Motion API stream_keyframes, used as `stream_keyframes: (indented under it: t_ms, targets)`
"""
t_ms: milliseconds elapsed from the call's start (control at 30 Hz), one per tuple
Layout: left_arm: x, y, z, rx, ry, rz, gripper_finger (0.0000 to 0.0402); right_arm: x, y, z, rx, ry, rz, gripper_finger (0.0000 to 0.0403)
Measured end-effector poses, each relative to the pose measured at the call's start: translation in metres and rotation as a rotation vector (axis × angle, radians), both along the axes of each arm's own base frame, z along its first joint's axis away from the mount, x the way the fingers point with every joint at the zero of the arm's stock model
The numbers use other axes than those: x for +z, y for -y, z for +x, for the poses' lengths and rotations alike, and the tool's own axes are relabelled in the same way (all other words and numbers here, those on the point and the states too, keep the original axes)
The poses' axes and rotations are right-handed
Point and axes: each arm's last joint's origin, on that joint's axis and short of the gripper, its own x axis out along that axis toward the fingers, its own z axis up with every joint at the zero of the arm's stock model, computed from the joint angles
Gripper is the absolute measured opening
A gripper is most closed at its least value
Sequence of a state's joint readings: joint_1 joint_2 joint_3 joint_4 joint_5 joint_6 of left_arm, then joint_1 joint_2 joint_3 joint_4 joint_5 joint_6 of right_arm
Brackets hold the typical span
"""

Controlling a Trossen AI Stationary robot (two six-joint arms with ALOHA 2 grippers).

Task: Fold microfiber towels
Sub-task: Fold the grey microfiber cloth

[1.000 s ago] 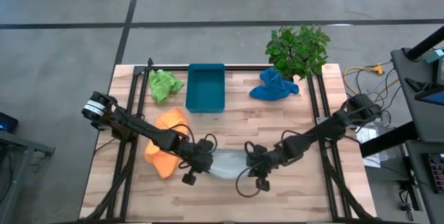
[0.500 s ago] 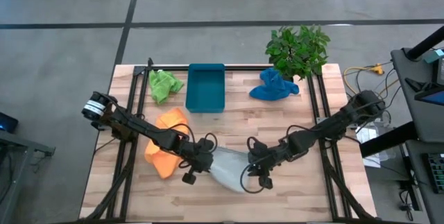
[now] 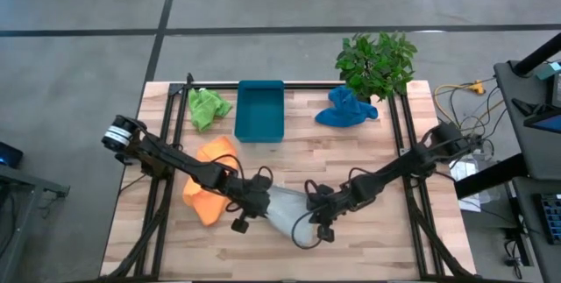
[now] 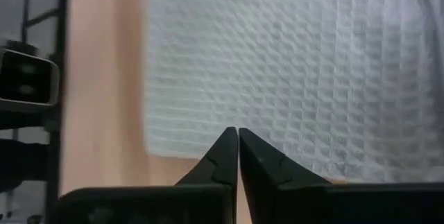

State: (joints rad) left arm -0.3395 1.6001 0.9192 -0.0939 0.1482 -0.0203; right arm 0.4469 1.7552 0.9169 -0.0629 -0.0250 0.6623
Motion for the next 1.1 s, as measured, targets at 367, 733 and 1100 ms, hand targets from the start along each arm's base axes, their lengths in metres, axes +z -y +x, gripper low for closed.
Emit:
stream_keyframes:
  t_ms: [367,733,1100]
  targets:
    - [0.002,-0.023,-0.003,0.123,-0.008,-0.065,0.0000,-0.027,-0.002,0.003,-0.026,-0.085,-0.010,0.0008]
    - [-0.021,-0.046,-0.009,0.325,0.000,-0.142,0.0000,-0.027,-0.003,0.004,-0.006,-0.066,-0.005,0.0008]
    - [-0.028,-0.061,-0.007,0.407,0.037,-0.117,0.0000,-0.026,-0.003,0.004,0.001,-0.067,0.004,0.0008]
